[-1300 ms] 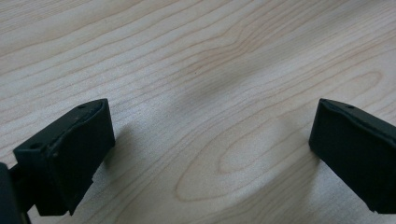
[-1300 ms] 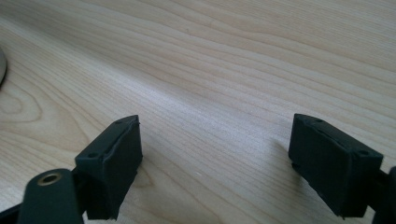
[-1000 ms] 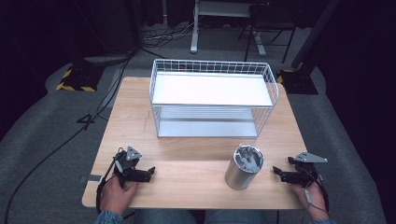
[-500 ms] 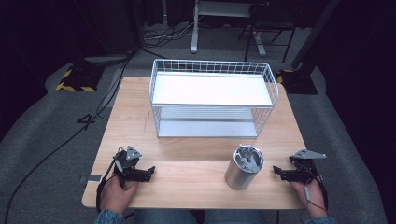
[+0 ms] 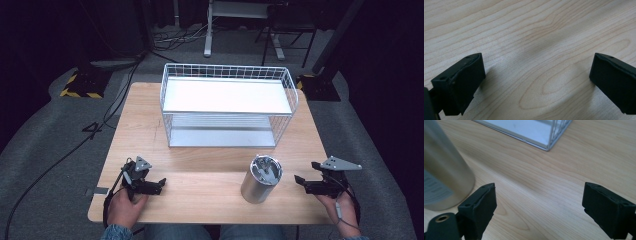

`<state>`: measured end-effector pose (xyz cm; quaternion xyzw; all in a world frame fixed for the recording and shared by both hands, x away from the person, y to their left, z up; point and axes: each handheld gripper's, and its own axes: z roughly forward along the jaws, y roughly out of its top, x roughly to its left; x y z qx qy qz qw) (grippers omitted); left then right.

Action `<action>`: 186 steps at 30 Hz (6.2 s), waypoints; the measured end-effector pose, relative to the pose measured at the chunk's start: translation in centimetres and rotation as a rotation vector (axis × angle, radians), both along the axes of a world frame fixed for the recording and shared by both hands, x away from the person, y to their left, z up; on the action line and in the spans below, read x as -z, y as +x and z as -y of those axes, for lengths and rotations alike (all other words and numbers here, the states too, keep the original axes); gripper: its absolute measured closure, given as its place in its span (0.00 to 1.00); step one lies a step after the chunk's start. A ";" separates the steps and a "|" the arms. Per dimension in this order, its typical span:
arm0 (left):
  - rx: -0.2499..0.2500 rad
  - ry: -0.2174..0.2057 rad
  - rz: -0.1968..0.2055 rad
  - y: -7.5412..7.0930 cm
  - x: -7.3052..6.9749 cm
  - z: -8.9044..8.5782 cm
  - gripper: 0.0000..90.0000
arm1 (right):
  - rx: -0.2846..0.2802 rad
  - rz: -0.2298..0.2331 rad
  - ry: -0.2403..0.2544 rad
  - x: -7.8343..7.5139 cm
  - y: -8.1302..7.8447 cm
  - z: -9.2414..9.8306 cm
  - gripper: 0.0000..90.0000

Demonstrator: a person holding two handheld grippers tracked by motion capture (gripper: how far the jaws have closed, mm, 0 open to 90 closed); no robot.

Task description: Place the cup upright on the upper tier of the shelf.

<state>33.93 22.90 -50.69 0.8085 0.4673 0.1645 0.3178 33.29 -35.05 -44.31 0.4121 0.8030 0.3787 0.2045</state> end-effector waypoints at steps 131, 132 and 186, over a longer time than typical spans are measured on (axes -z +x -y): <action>0.000 0.000 0.000 0.0 0.0 0.0 0.01 | -0.398 0.087 0.080 -11.8 1.2 -12.9 0.04; 0.000 0.000 0.000 0.0 0.0 0.0 0.01 | -0.401 0.088 0.085 -12.1 1.2 -13.0 0.04; 0.000 0.001 0.001 0.0 0.0 0.0 0.01 | -0.329 0.198 0.116 -25.8 11.5 -18.2 0.04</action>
